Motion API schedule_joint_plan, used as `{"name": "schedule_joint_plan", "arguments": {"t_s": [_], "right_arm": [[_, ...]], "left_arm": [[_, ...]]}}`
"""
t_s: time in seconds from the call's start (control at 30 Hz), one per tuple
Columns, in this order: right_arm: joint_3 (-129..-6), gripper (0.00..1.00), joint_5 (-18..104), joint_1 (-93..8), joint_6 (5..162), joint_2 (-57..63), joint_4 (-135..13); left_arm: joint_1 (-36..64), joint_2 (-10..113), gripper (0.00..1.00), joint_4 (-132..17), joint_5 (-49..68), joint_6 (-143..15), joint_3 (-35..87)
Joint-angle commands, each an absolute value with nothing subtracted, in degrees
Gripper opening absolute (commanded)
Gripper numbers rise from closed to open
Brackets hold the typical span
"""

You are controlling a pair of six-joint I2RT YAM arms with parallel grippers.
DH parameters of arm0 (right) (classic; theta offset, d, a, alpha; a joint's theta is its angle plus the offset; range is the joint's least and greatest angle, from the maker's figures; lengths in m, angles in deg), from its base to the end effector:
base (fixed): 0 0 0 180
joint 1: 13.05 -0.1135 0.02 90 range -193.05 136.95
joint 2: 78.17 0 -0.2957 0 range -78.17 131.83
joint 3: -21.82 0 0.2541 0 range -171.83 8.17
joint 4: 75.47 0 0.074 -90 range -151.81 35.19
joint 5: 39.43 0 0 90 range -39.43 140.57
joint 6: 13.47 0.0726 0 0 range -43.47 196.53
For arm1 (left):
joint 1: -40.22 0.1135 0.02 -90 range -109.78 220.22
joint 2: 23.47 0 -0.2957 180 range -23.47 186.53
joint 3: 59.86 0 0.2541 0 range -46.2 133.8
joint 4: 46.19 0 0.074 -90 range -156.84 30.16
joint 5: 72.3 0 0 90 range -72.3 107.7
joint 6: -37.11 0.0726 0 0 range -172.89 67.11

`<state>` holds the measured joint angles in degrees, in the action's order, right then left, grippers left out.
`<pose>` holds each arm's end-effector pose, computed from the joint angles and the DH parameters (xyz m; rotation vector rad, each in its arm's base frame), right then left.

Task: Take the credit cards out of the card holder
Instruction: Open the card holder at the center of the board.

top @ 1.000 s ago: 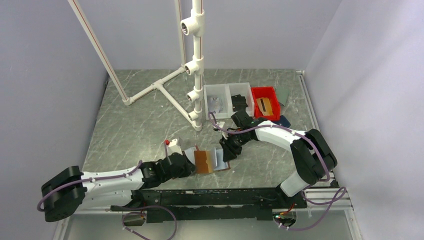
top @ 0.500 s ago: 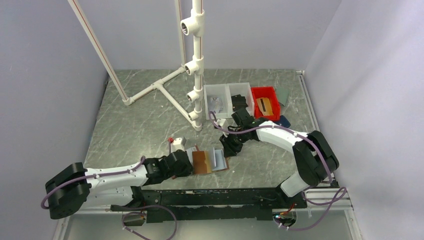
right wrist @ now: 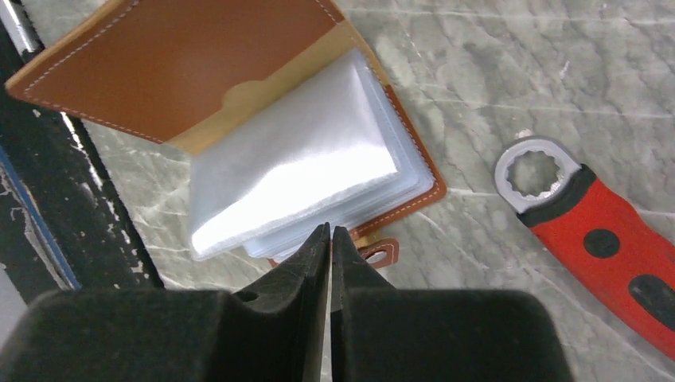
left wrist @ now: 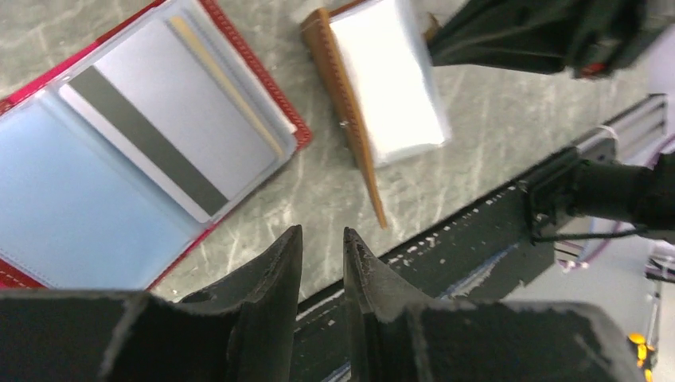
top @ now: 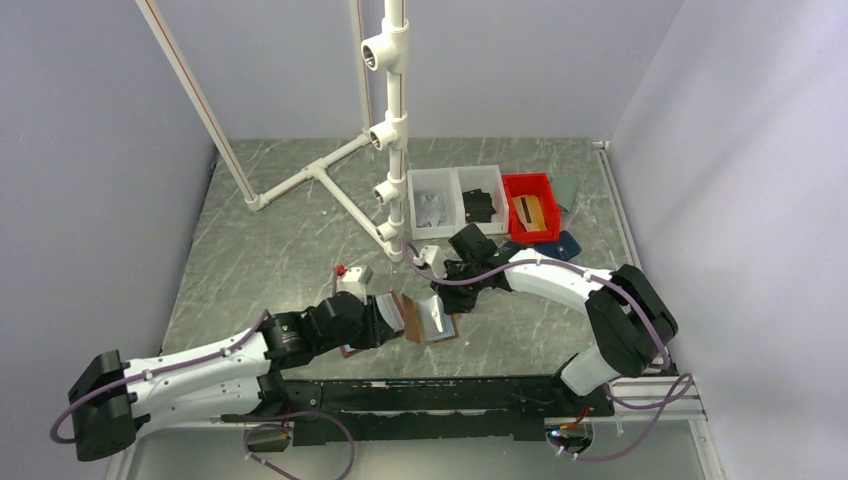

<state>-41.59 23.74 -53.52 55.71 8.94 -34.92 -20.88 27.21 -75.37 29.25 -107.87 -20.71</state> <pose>0.2055 0.2184 0.1817 -1.4956 2.2370 0.7363 0.1053 -0.1607 0.1968 0.0169 2.4063 -0.8070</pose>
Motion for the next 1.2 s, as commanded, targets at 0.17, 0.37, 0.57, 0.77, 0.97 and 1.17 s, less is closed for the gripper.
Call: {"name": "schedule_joint_plan", "arguments": {"t_s": [0.17, 0.37, 0.57, 0.77, 0.97, 1.17], "right_arm": [[-43.0, 0.07, 22.8, -53.8, 57.4, 10.5, -35.5], [-43.6, 0.08, 20.0, -53.7, 59.0, 9.9, -34.9], [-44.4, 0.1, 12.3, -52.2, 60.6, 10.8, -33.4], [-44.9, 0.11, 10.4, -51.8, 61.8, 12.2, -33.6], [-49.9, 0.11, 5.9, -51.1, 61.6, 18.1, -31.1], [-51.2, 0.11, 4.2, -51.1, 61.9, 19.0, -31.4]], "left_arm": [[-20.7, 24.3, 0.33, -54.0, 17.3, -102.0, -22.1], [-23.0, 37.1, 0.35, -43.2, 9.8, -98.0, -18.5], [-31.1, 46.1, 0.39, -48.9, 19.0, -89.0, -9.4], [-32.0, 51.8, 0.38, -48.5, 27.5, -88.4, -9.0], [-32.1, 55.9, 0.39, -49.1, 32.4, -86.3, -7.9], [-32.3, 57.0, 0.4, -48.9, 38.3, -88.2, -9.5]]}}
